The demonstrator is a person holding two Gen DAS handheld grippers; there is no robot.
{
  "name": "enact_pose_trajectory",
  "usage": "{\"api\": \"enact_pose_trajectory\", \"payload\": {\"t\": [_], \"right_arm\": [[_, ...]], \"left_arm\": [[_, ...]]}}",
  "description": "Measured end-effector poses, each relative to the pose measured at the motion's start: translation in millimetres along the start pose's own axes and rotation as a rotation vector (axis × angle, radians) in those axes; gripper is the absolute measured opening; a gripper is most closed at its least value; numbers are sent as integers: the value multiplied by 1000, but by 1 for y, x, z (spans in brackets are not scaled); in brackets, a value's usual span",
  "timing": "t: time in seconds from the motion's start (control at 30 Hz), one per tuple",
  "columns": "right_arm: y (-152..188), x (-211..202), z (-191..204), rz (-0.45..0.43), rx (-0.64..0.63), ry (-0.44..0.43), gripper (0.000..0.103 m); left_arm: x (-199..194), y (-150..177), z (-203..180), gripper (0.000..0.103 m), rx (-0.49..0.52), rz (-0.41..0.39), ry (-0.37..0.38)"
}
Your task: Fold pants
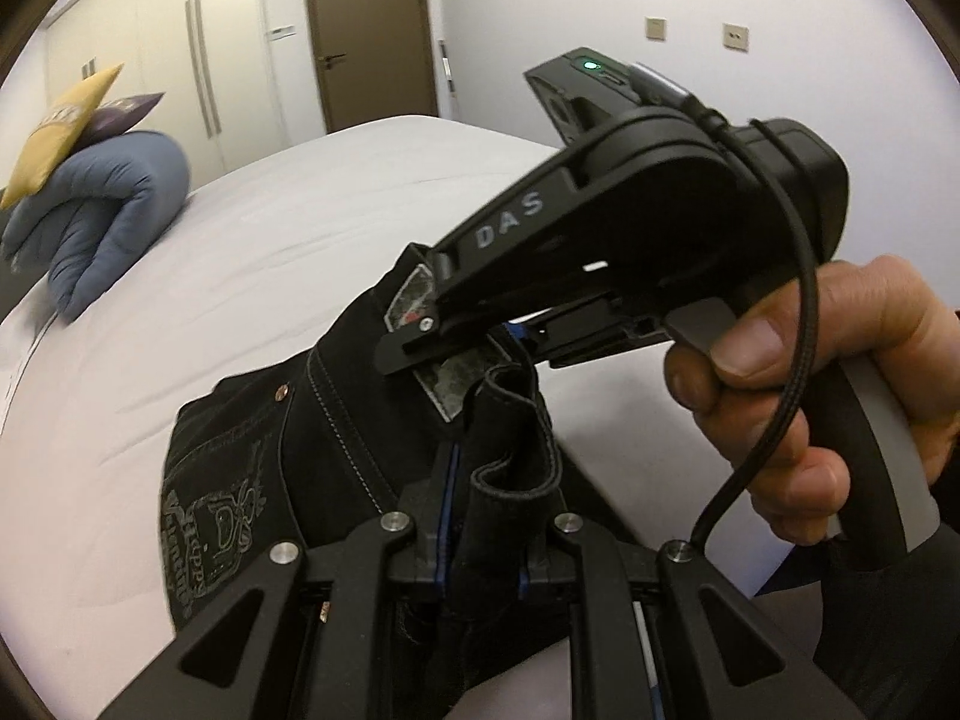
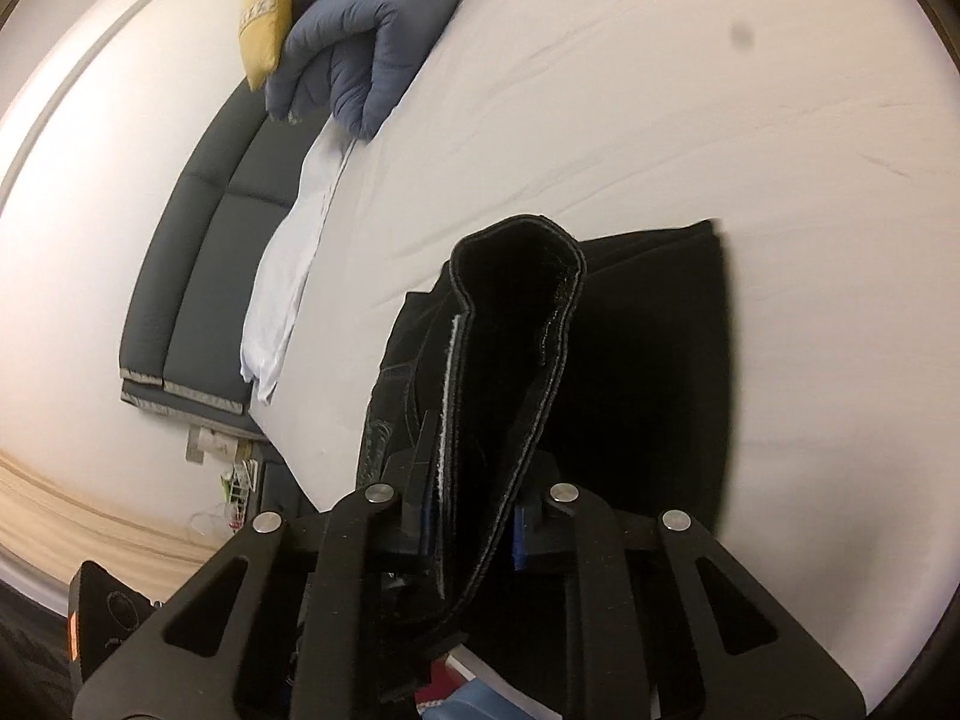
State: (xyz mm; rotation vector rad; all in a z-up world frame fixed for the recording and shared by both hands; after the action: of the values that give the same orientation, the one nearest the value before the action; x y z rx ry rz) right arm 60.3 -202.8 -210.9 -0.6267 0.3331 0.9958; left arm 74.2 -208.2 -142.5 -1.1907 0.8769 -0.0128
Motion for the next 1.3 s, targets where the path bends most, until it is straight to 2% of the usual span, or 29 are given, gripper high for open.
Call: {"api": "enact_pose_trajectory", "payload": {"t": [0.1,0.2,0.23,0.27,0.3,0.33,0.4,0.47,0.5,0.6,0.63,0.73,0.83,0.9,0.97,1.03,1.1,1.17,1.3], "right_arm": [[-7,-3,-21,8,16,-2,16],[-2,13,-49,41,57,-7,17],[1,20,-58,58,70,6,18],[5,24,-68,66,88,7,18],[6,26,-71,57,103,-10,18],[5,25,-77,47,128,-33,18],[3,19,-83,45,163,-36,20],[-1,6,-87,31,148,5,25],[-5,-6,-90,3,133,32,31],[-18,-52,-101,-108,134,151,57],[-22,-63,-94,-135,134,133,57],[-19,-79,-51,-159,64,-8,55],[3,-60,-16,-94,3,-105,54],[25,-34,-22,-24,7,-88,54],[46,-13,-46,43,60,-49,54],[57,-12,-61,-5,31,-29,31],[61,-21,-62,-42,55,-69,31],[64,-31,-64,-61,60,-73,31],[76,-60,-59,-52,18,2,31]], "left_arm": [[13,0,-10,15,9,22,0],[29,14,-10,16,-21,67,12],[34,20,-10,20,-32,87,19],[39,27,-12,32,-41,115,35],[41,33,-16,39,-48,142,63],[39,33,-18,49,-61,141,88],[26,30,-17,57,-104,123,146],[10,24,-6,70,-145,107,161],[1,20,5,72,-169,90,153],[-20,10,48,73,-236,46,106],[-22,9,62,73,-260,38,92],[-22,16,109,73,-326,36,56],[-13,33,132,72,-359,58,46],[0,47,129,72,-365,88,50],[14,61,136,71,-365,129,49],[20,78,132,70,-364,146,47],[17,82,127,71,-328,133,27],[12,83,124,71,-342,134,30],[-8,77,124,72,-314,129,30]]}}
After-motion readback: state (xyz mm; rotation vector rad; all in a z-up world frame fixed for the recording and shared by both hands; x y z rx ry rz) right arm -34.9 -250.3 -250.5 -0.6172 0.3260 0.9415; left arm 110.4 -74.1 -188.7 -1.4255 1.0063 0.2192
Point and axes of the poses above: each gripper's, at about its wrist camera, not at the fingertips, and x roughly the way its jaws point, z to its left, y to its underside, the point moved 9 cm from there along x, roughly the way its jaws point, and after that the axes turned 9 degrees about -z, right-handed, at the moved point
